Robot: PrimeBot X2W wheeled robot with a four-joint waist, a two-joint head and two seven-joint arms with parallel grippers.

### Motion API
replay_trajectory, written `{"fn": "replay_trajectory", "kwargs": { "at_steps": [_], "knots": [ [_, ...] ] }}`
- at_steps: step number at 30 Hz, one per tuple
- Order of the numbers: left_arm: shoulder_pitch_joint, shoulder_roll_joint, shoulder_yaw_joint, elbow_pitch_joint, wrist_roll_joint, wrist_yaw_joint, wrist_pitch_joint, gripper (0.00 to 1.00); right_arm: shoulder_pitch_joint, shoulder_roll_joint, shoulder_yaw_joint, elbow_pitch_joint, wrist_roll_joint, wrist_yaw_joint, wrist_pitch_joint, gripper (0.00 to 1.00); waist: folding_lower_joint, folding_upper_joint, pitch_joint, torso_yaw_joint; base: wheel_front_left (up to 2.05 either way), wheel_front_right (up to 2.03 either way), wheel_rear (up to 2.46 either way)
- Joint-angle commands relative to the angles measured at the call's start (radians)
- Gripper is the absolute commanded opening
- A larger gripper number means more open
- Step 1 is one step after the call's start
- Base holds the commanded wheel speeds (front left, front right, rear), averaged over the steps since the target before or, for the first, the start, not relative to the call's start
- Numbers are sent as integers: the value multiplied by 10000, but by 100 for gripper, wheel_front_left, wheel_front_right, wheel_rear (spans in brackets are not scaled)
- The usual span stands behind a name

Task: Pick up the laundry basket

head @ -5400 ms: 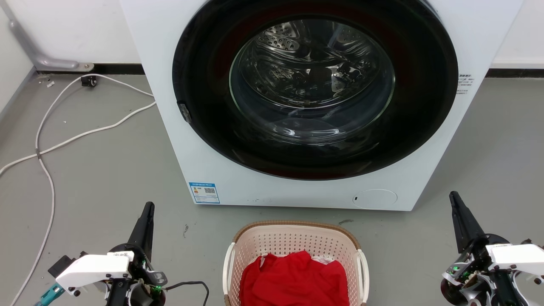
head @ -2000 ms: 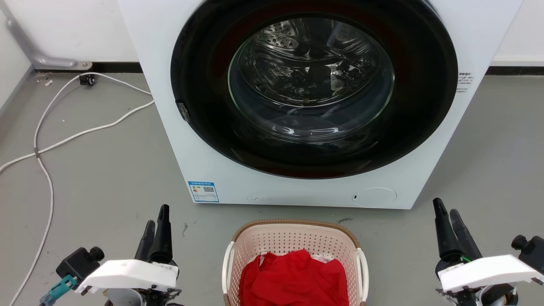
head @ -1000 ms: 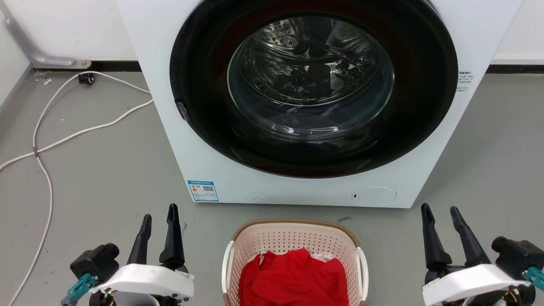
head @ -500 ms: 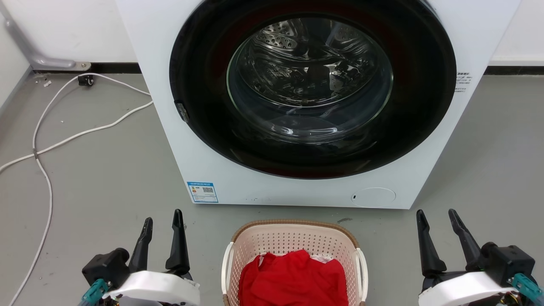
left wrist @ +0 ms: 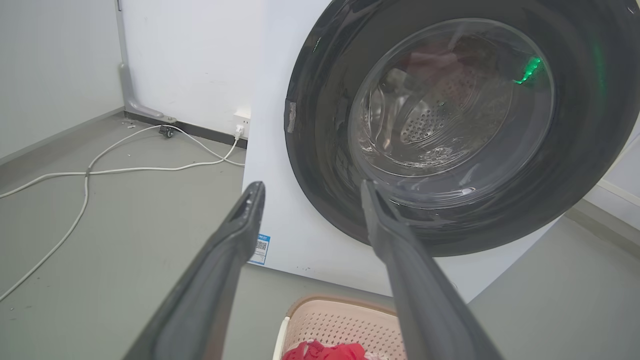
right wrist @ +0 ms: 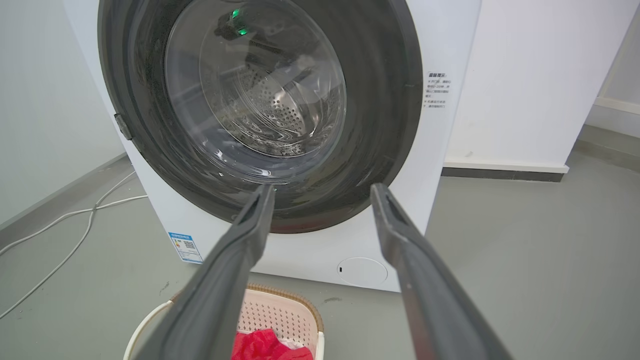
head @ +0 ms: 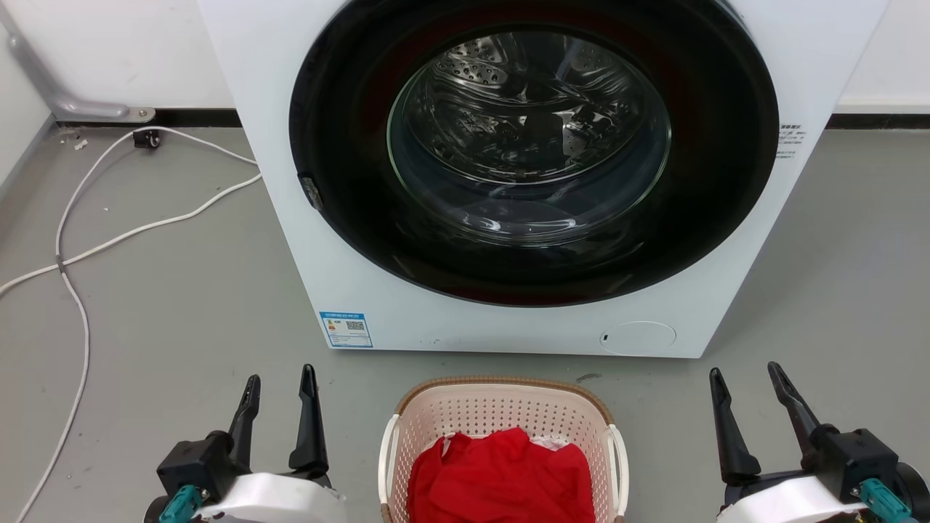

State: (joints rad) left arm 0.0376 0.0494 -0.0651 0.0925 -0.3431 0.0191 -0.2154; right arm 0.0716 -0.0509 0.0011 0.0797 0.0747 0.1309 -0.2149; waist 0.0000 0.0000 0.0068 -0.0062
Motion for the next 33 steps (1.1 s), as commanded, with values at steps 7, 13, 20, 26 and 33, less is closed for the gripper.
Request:
{"fn": "replay_trajectory", "kwargs": {
  "at_steps": [7, 13, 20, 26, 33],
  "knots": [
    [173, 14, -84, -84, 702, 135, -219, 100, 151, 7, -25, -68, -751, -3, -231, 100, 0, 0, -22, 1, 0, 0, 0],
    [240, 14, -97, -73, 1102, 195, -329, 100, 242, 9, -15, -40, -1177, -3, -333, 100, 0, 0, -31, -1, 0, 0, 0],
    [349, 13, -156, -6, 1614, 289, -461, 100, 326, 12, -27, 38, -1629, -3, -470, 100, 0, 0, -29, -2, 0, 0, 0],
    [379, 13, -165, 86, 1830, 350, -514, 100, 324, 13, -26, 141, -1628, -5, -514, 100, 0, 0, -46, -8, 0, 0, 0],
    [365, 13, -115, 141, 1897, 299, -514, 100, 299, 13, -44, 191, -1555, -5, -514, 100, 0, 0, -53, -8, 0, 0, 0]
  ]
}}
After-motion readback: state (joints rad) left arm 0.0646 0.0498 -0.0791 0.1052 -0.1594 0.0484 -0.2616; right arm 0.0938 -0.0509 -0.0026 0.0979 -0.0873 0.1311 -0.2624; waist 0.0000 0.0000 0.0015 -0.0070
